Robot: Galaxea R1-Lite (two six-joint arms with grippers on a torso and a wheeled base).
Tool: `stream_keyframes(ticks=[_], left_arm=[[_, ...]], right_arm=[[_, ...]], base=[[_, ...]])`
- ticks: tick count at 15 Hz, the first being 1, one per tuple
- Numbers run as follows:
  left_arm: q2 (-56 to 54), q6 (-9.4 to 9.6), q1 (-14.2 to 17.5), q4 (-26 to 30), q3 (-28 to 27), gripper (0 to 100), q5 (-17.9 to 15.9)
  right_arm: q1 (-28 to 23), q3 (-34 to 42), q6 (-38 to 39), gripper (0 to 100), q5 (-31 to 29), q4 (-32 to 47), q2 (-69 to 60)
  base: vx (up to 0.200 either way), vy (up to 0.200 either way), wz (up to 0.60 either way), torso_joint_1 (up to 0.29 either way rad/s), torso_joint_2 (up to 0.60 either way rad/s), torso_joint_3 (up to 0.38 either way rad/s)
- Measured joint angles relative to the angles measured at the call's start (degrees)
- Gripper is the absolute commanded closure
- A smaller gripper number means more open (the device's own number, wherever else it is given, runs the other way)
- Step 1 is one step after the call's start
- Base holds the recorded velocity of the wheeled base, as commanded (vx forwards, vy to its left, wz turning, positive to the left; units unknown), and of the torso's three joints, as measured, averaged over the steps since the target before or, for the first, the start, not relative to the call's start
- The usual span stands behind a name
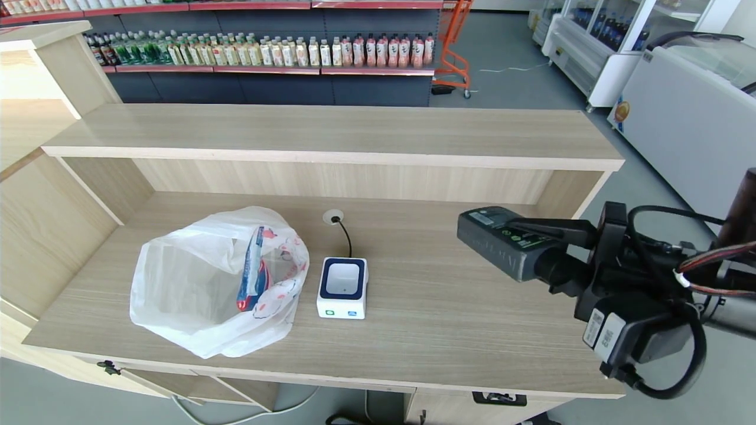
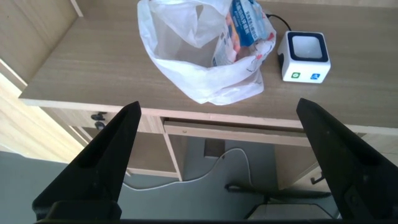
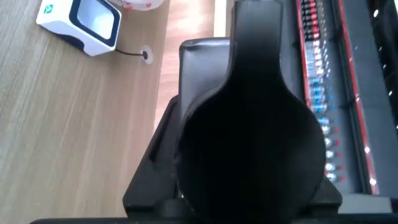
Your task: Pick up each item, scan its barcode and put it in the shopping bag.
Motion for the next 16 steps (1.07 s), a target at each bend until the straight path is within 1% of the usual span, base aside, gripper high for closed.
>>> stream_keyframes(ticks=[1, 2, 3, 5, 7, 9, 12, 13, 14, 16], left_arm=[[0.0, 0.0, 0.0, 0.0, 0.0, 0, 0.0], [0.0, 0.0, 0.0, 0.0, 0.0, 0, 0.0], [0.0, 0.0, 0.0, 0.0, 0.0, 0, 0.0], [0.0, 0.0, 0.0, 0.0, 0.0, 0, 0.0], [0.0, 0.02, 0.0, 0.0, 0.0, 0, 0.0], [0.0, 0.02, 0.0, 0.0, 0.0, 0, 0.0], [0.0, 0.0, 0.0, 0.0, 0.0, 0, 0.0], [0.0, 0.0, 0.0, 0.0, 0.0, 0, 0.0], [0.0, 0.0, 0.0, 0.0, 0.0, 0, 0.0], [0.0, 0.0, 0.0, 0.0, 0.0, 0, 0.0]], right_arm=[[-2.7, 1.3, 7.6, 100, -3.0, 0.0, -2.2], [-5.8, 1.7, 15.6, 100, -4.6, 0.0, -3.7], [-8.5, 1.6, 24.0, 100, -5.4, 0.0, -4.8], [-11.6, 0.9, 44.3, 100, -6.0, 0.6, -5.4], [-12.8, 0.6, 64.4, 100, -6.3, 4.1, -5.4], [-12.5, 1.7, 84.7, 100, -6.6, 7.6, -5.5], [-10.8, 3.1, 109.0, 100, -7.7, 11.5, -5.6], [-10.4, 3.1, 114.4, 100, -7.9, 14.5, -5.6], [-10.1, 3.1, 117.4, 100, -7.9, 16.2, -5.6], [-9.1, 3.0, 120.7, 100, -7.8, 17.5, -5.5]], base=[[0.0, 0.0, 0.0, 0.0, 0.0, 0.0], [0.0, 0.0, 0.0, 0.0, 0.0, 0.0], [0.0, 0.0, 0.0, 0.0, 0.0, 0.0], [0.0, 0.0, 0.0, 0.0, 0.0, 0.0], [0.0, 0.0, 0.0, 0.0, 0.0, 0.0], [0.0, 0.0, 0.0, 0.0, 0.0, 0.0], [0.0, 0.0, 0.0, 0.0, 0.0, 0.0], [0.0, 0.0, 0.0, 0.0, 0.0, 0.0], [0.0, 0.0, 0.0, 0.0, 0.0, 0.0], [0.0, 0.0, 0.0, 0.0, 0.0, 0.0]])
